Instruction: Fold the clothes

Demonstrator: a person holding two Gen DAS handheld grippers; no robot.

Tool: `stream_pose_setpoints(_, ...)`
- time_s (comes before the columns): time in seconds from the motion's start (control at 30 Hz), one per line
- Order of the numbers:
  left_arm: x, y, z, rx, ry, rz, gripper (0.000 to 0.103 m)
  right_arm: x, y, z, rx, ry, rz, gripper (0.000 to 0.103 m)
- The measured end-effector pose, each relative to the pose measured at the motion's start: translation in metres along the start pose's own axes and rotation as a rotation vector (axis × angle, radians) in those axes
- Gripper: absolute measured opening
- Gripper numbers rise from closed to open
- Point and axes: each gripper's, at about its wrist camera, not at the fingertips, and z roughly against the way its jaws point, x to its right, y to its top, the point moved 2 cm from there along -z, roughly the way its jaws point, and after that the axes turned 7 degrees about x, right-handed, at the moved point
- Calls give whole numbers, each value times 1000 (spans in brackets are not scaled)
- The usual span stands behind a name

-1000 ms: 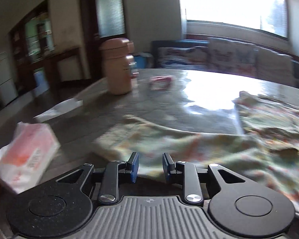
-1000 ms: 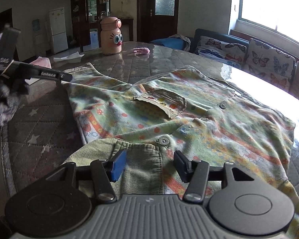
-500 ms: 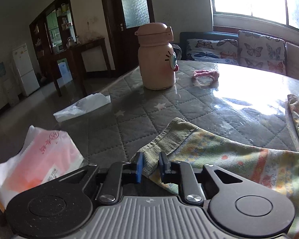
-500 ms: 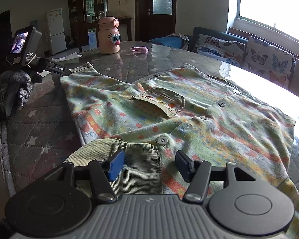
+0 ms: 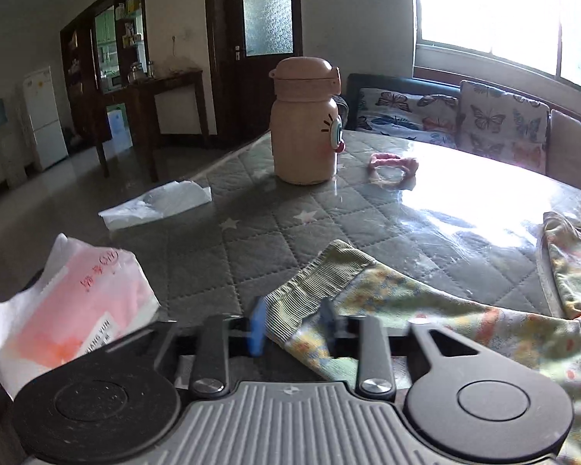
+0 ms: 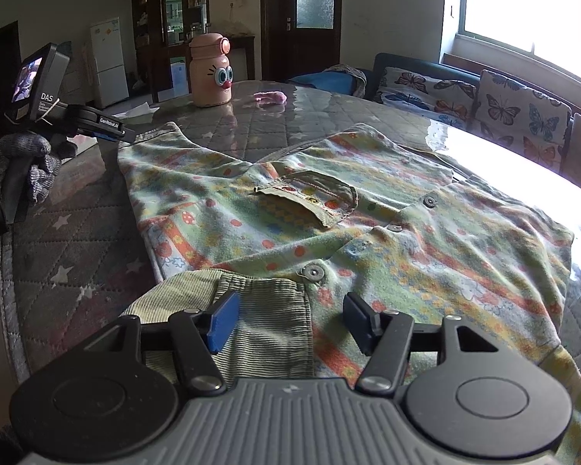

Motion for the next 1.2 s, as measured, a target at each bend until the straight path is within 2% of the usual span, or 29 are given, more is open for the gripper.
stream_pose_setpoints(0.27,-1,-2,-12,-23,-12,24,39,0,0,1,-2,-3,1,61)
stream_pose_setpoints(0.33,-1,-1,-13,-20,-12,20,21,-1,0,1,-2,-4,4,61)
stream_pose_setpoints(0.4,-2,-1,-13,-12,-18,17,8,-1,0,1,-3,-4,4,61)
stream_pose_setpoints(0.47,-1,0,-11,4,-8,10,5,-1,0,2,-2,-4,4,61)
stream_pose_setpoints(0.63,0,13,4,104,32,7,1,0,-2,2,0,-3,1,62)
stream_pose_setpoints(0.73,0,22,8,122,51,3,0,1,-2,2,-1,-1,3,64)
stream_pose_setpoints(0.8,-2,31,11,160,82,-21,0,1,-2,3,-1,-2,7,65)
stream_pose_setpoints(0.9,-9,41,11,138,47,-2,0,2,-2,3,-2,-6,8,68)
stream_pose_setpoints(1.07,-2,32,18,102,-36,-21,1,-1,1,7,6,-5,14,68)
stream_pose_setpoints(1.1,0,29,18,91,-36,-23,4,-1,1,9,12,-5,16,68)
stream_pose_setpoints(1.2,4,20,16,62,-31,-23,5,-4,6,14,33,-3,19,68)
